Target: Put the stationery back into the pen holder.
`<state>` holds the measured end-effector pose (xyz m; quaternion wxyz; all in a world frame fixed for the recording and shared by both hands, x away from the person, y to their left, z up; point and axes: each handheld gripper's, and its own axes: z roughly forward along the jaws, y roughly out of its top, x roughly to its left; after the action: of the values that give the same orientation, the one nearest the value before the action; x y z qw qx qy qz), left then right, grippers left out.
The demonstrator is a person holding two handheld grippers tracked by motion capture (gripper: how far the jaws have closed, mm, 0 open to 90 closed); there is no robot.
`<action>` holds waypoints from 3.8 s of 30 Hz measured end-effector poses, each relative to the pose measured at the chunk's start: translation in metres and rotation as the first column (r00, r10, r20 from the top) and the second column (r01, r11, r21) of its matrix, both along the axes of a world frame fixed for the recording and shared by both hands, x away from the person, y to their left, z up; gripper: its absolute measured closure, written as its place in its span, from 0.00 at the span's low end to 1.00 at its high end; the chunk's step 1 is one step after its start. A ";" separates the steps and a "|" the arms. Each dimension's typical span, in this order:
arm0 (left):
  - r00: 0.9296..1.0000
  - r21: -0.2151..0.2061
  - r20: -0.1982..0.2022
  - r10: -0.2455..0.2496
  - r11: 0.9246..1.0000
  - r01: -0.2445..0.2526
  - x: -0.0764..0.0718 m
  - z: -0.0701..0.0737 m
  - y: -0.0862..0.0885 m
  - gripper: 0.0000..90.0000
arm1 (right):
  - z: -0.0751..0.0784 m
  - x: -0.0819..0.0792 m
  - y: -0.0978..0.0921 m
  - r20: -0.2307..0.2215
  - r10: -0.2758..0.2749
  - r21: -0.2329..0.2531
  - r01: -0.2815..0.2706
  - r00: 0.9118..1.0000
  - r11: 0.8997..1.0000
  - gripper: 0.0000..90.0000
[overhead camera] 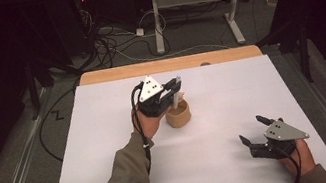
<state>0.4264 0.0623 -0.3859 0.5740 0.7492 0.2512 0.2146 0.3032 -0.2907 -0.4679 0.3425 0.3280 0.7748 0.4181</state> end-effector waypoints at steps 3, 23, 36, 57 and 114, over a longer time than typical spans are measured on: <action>1.000 0.004 -0.006 -0.008 1.000 0.008 0.002 -0.003 -0.001 0.84 | 0.000 0.000 0.001 0.003 -0.004 -0.007 0.004 1.000 1.000 0.18; 0.997 0.027 -0.071 -0.007 1.000 0.009 0.011 -0.029 -0.006 0.84 | -0.002 -0.001 0.003 0.002 0.009 -0.021 -0.009 1.000 1.000 0.18; 0.996 0.039 -0.087 0.007 0.999 -0.004 0.014 -0.037 -0.007 0.84 | -0.003 0.000 0.003 -0.001 0.011 -0.028 -0.011 1.000 1.000 0.18; 0.995 0.095 -0.102 0.020 0.995 -0.010 0.015 -0.041 -0.010 0.60 | -0.005 0.000 0.003 -0.005 0.016 -0.039 -0.017 1.000 0.999 0.18; 0.992 0.341 0.102 -0.072 0.939 0.033 -0.029 -0.013 -0.020 0.19 | -0.004 -0.008 0.004 -0.002 0.018 -0.015 -0.018 1.000 1.000 0.19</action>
<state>0.3971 0.0418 -0.3987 0.4556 0.8298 0.1575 0.2813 0.2956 -0.2870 -0.4716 0.3406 0.3187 0.7811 0.4150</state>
